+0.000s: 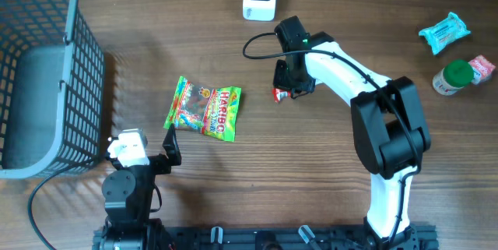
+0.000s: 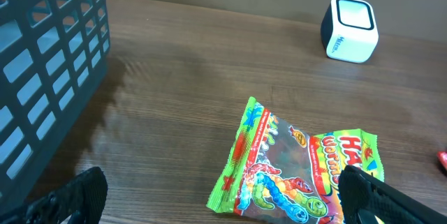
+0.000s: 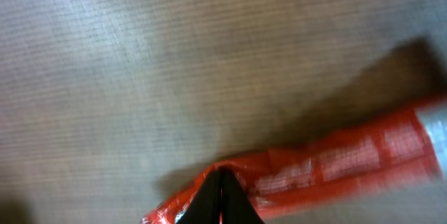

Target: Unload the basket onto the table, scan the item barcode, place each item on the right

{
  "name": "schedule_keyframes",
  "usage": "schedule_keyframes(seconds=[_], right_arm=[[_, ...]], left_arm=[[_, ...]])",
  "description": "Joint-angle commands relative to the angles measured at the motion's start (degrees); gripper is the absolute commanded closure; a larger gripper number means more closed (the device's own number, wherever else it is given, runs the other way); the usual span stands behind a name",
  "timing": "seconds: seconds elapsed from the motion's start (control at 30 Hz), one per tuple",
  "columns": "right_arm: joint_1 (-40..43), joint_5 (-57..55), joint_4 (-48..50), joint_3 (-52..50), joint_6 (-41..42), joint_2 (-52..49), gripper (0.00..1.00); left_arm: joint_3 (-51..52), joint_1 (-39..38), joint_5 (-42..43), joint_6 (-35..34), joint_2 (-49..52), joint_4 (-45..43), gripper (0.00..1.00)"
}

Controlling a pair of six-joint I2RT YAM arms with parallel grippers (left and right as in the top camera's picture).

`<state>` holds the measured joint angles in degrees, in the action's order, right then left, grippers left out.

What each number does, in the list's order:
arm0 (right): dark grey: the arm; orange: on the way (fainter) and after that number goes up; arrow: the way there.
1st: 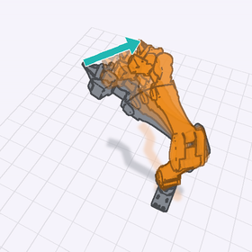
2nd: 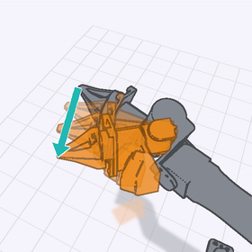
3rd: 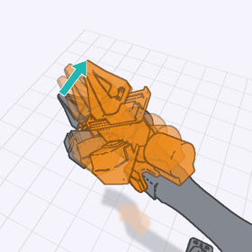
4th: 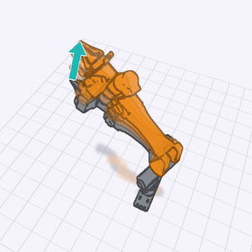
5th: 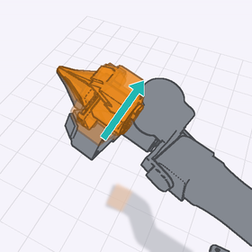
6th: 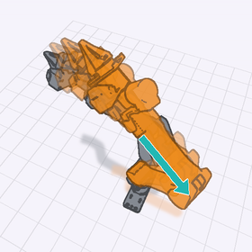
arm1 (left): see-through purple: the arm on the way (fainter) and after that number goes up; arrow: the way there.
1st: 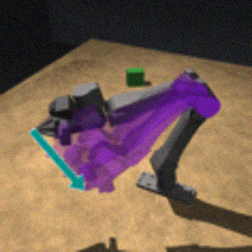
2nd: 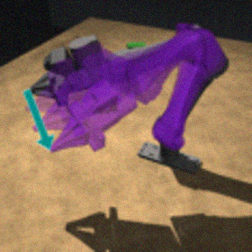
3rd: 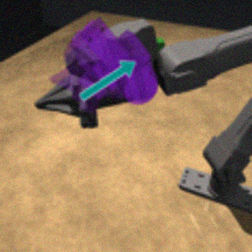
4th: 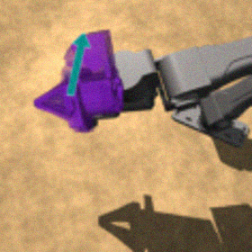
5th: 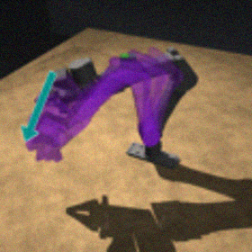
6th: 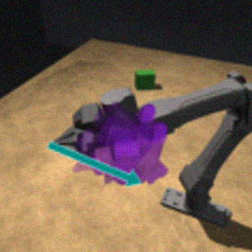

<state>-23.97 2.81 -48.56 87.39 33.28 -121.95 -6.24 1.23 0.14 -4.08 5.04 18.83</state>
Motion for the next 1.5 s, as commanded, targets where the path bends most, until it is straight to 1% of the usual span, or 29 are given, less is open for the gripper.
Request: schedule_keyframes(seconds=[0.0,0.1,0.2,0.33,0.5,0.57,0.67,0.83,0.9,0.97,1.2,1.33,1.47], right_arm=[[0.5,1.2,-4.5,5.4,-2.9,1.9,0.96],[0.4,1.2,-8.0,7.6,-5.3,5.0,0.96],[0.3,1.2,-10.1,6.8,-5.0,5.1,0.96],[0.3,4.0,-6.0,1.0,-4.8,5.1,0.96],[0.0,5.5,3.6,-9.6,-3.1,5.0,0.96],[0.0,7.0,6.1,-11.3,-3.3,5.1,0.96],[0.0,7.0,6.7,-11.1,-3.4,5.2,0.96],[0.0,7.2,-0.8,-5.5,-4.7,9.3,0.96],[0.0,7.2,-1.4,-4.8,-4.6,11.6,0.96],[0.0,7.2,-1.4,-4.9,-4.6,11.8,0.95],[-3.4,7.2,3.0,-10.4,-3.3,7.6,0.96],[-4.5,6.8,3.3,-11.0,-1.3,3.3,0.96],[-4.5,7.4,3.5,-10.6,-2.1,2.7,0.96]], left_arm=[[0.5,-0.2,0.7,0.9,-0.1,-0.2,0.00],[0.5,-0.2,0.7,0.9,-0.1,-0.2,0.00],[0.5,-0.2,0.7,0.9,-0.1,-0.2,0.00],[0.5,-0.2,0.7,0.9,-0.1,-0.2,0.00],[0.5,-0.2,0.7,0.9,-0.1,-0.2,0.00],[0.5,-0.2,0.7,0.9,-0.1,-0.2,0.00],[0.5,-0.2,0.7,0.9,-0.1,-0.2,0.00],[0.5,-0.2,0.7,0.9,-0.1,-0.2,0.00],[0.5,-0.2,0.7,0.9,-0.1,-0.2,0.00],[0.5,-0.2,0.7,0.9,-0.1,-0.2,0.00],[0.5,-0.2,0.7,0.9,-0.1,-0.2,0.00],[0.5,-0.2,0.7,0.9,-0.1,-0.2,0.00],[0.5,-0.2,0.7,0.9,-0.1,-0.2,0.00]])
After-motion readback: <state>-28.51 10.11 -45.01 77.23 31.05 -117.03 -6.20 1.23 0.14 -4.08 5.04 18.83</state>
